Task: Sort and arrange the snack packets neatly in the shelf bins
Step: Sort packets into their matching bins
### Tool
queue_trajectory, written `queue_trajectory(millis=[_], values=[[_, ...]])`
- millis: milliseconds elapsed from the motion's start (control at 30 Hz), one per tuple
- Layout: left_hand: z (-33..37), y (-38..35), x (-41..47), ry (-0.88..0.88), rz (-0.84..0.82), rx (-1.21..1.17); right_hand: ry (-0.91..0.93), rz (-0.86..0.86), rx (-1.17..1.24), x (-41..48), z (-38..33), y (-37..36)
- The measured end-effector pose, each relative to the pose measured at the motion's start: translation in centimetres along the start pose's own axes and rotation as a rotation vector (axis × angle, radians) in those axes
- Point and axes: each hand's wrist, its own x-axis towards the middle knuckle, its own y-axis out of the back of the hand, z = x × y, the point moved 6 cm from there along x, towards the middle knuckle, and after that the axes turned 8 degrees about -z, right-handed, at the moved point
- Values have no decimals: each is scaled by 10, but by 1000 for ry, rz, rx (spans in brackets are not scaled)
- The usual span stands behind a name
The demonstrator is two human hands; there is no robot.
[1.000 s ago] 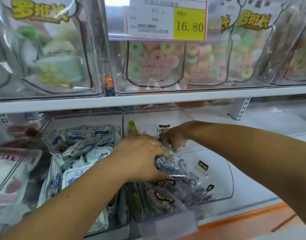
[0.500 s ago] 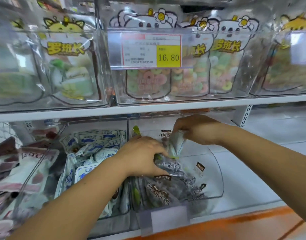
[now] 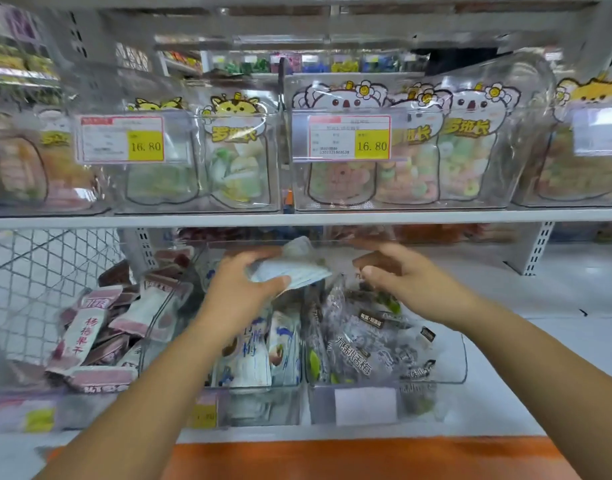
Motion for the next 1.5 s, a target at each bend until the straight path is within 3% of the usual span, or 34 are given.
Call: queue_trajectory(millis=[67,133,200,233,333,433,500,667,733,900,967,1033,1100,1300,1500], values=[[-14,26,-2,59,69,75,-3,-55,-163,-1,3,3],[-31,37,-6,148,46,416,-17,-111,-246,-4,5,4],[-38,33,-9,101,30,783,-44,-192,-318,-6,5,0],[-34,26,-11,39,17,798,-58,-252,-371,-6,8,-6],[-6,-13,-16,-171,-131,614,-100,-420,-584,-3,25,-35],[4,-57,-21,-283,-365,594,-101,-435,-713,4,43,-56],[-6,-66,-20,-290,-429,610,-89,-409,-771,12,50,-54],[-18,-62,-20,-314,-456,630,-165,-343,-914,23,68,-12],[-19,-59,-23,-300,-466,620,-169,-307,-821,22,68,0],[-19,-56,-30,-308,-487,655,132,14,-606,35,18,-15],[-20,-55,-30,-314,-478,658,217,-93,-736,39,10,-57],[-22,-54,-29,-298,-471,643,156,-257,-960,41,25,-91],[-22,-54,-29,-284,-468,635,74,-304,-1092,41,43,-86],[-26,-57,-29,-276,-467,591,-121,-358,-1017,34,69,-31],[-28,-57,-29,-287,-457,586,-113,-296,-970,41,74,-14]])
